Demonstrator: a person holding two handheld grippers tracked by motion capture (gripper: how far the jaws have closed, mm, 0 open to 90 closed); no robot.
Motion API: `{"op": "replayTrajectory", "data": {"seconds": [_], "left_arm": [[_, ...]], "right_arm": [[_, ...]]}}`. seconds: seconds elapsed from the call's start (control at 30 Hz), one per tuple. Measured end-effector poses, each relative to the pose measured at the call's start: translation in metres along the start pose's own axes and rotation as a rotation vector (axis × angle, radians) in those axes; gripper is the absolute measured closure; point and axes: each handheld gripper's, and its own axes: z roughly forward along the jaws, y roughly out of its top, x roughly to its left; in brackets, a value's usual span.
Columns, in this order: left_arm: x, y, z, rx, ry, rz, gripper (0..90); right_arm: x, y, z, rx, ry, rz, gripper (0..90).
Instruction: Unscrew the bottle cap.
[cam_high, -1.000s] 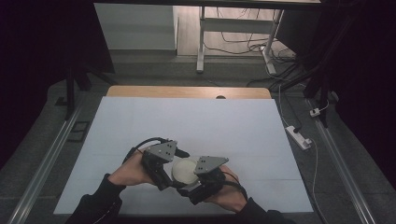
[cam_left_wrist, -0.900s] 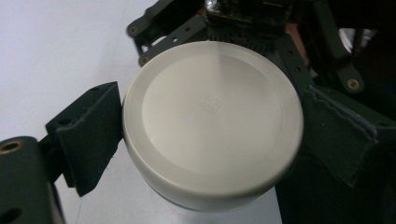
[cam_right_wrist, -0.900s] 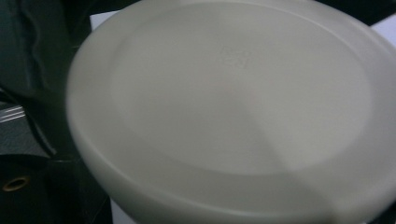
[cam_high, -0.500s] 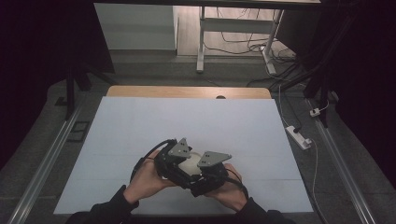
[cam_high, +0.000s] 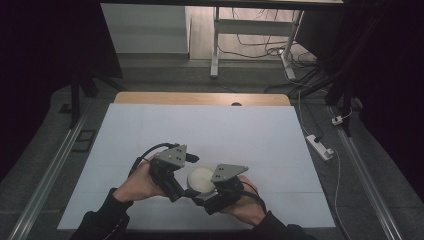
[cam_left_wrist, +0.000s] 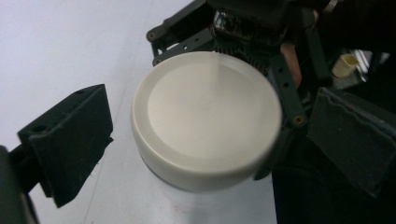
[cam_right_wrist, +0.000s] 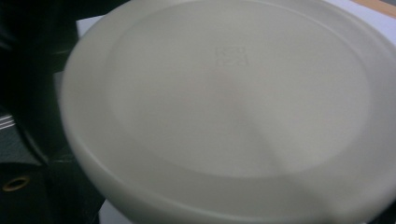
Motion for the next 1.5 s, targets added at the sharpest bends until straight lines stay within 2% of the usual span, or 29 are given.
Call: {"op": "replayTrajectory", "data": {"seconds": [0.03, 0.07, 0.2, 0.33, 0.43, 0.47, 0.5, 0.53, 0.6, 0.63, 0.67, 0.7, 0.73, 0.77, 0.83, 0.97, 1.03, 1.07, 1.1, 1.13, 1.17, 1.2, 1.23, 1.3, 1.33, 1.4, 1.43, 1.47, 1.5], "left_arm": [[0.0, 0.0, 0.0, 0.0, 0.0, 0.0, 2.1], [0.0, -0.002, 0.003, 0.008, -0.027, 0.029, 2.8], [-0.003, -0.004, 0.009, 0.035, -0.056, 0.065, 6.5], [-0.005, -0.003, 0.01, 0.043, -0.033, 0.084, 8.2], [-0.005, -0.003, 0.01, 0.049, -0.011, 0.069, 8.3], [-0.005, -0.001, 0.012, 0.057, 0.017, 0.04, 8.4], [-0.005, -0.001, 0.012, 0.057, 0.017, 0.04, 8.5], [-0.004, 0.0, 0.014, 0.062, 0.046, 0.007, 8.5], [-0.005, 0.002, 0.017, 0.064, 0.082, -0.023, 8.5], [-0.005, 0.002, 0.017, 0.064, 0.082, -0.023, 8.5], [-0.005, 0.004, 0.019, 0.061, 0.114, -0.066, 8.5], [-0.005, 0.004, 0.019, 0.061, 0.114, -0.066, 8.5], [-0.006, 0.007, 0.022, 0.061, 0.149, -0.105, 8.5], [-0.006, 0.007, 0.022, 0.061, 0.149, -0.105, 8.5], [-0.009, 0.011, 0.026, 0.074, 0.203, -0.138, 8.6], [-0.012, 0.014, 0.027, 0.074, 0.232, -0.134, 8.7], [-0.015, 0.016, 0.019, 0.02, 0.235, -0.132, 10.2], [-0.017, 0.015, 0.009, -0.037, 0.258, -0.119, 16.2], [-0.017, 0.013, 0.0, -0.11, 0.241, -0.115, 68.6], [-0.014, 0.012, -0.006, -0.161, 0.205, -0.158, 66.6], [-0.014, 0.012, -0.006, -0.161, 0.205, -0.158, 61.7], [-0.011, 0.011, -0.01, -0.16, 0.166, -0.186, 62.3], [-0.01, 0.008, -0.012, -0.149, 0.194, -0.177, 62.4], [-0.008, 0.007, -0.01, -0.129, 0.182, -0.186, 60.5], [-0.007, 0.007, -0.004, -0.114, 0.179, -0.187, 47.2], [-0.006, 0.008, -0.001, -0.094, 0.168, -0.176, 29.5], [-0.009, 0.01, 0.005, -0.039, 0.211, -0.147, 22.2], [-0.01, 0.01, 0.008, -0.005, 0.228, -0.121, 16.1], [-0.01, 0.01, 0.008, -0.005, 0.228, -0.121, 10.9]], "right_arm": [[0.002, 0.0, 0.001, 0.001, 0.014, -0.006, 5.8], [0.003, 0.0, 0.001, 0.002, 0.026, -0.017, 5.8], [0.009, 0.001, 0.002, 0.006, 0.056, -0.046, 5.9], [0.009, 0.001, 0.002, 0.006, 0.051, -0.048, 5.9], [0.008, 0.001, 0.002, 0.013, 0.027, -0.035, 5.9], [0.007, 0.001, 0.003, 0.015, 0.015, -0.028, 5.9], [0.006, 0.001, 0.003, 0.017, 0.004, -0.02, 5.9], [0.005, 0.001, 0.003, 0.018, -0.006, -0.011, 5.9], [0.003, 0.0, 0.003, 0.021, -0.029, 0.006, 5.9], [0.002, 0.0, 0.003, 0.023, -0.041, 0.017, 5.9], [0.001, 0.0, 0.003, 0.021, -0.051, 0.024, 5.9], [0.0, 0.0, 0.002, 0.023, -0.061, 0.032, 5.9], [-0.001, 0.0, 0.002, 0.022, -0.069, 0.044, 5.8], [-0.002, -0.001, 0.002, 0.022, -0.078, 0.052, 5.9], [-0.004, -0.001, 0.001, 0.024, -0.1, 0.06, 5.9], [-0.006, -0.001, 0.0, 0.016, -0.109, 0.072, 5.9], [-0.006, -0.001, -0.001, 0.013, -0.113, 0.071, 5.9], [-0.006, -0.001, -0.001, 0.018, -0.117, 0.077, 5.8], [-0.008, -0.003, 0.0, 0.029, -0.125, 0.083, 5.8], [-0.009, -0.004, 0.001, 0.029, -0.126, 0.086, 5.8], [-0.01, -0.004, 0.001, 0.033, -0.122, 0.092, 5.9], [-0.01, -0.004, 0.002, 0.03, -0.118, 0.098, 5.9], [-0.01, -0.004, 0.002, 0.026, -0.116, 0.094, 5.9], [-0.009, -0.003, 0.001, 0.024, -0.113, 0.088, 5.9], [-0.007, -0.002, 0.001, 0.019, -0.11, 0.079, 5.9], [-0.006, -0.002, 0.001, 0.019, -0.109, 0.077, 5.9], [-0.006, -0.002, 0.002, 0.021, -0.111, 0.075, 5.9], [-0.006, -0.003, 0.002, 0.021, -0.114, 0.073, 5.9], [-0.006, -0.003, 0.002, 0.021, -0.115, 0.073, 5.9]]}}
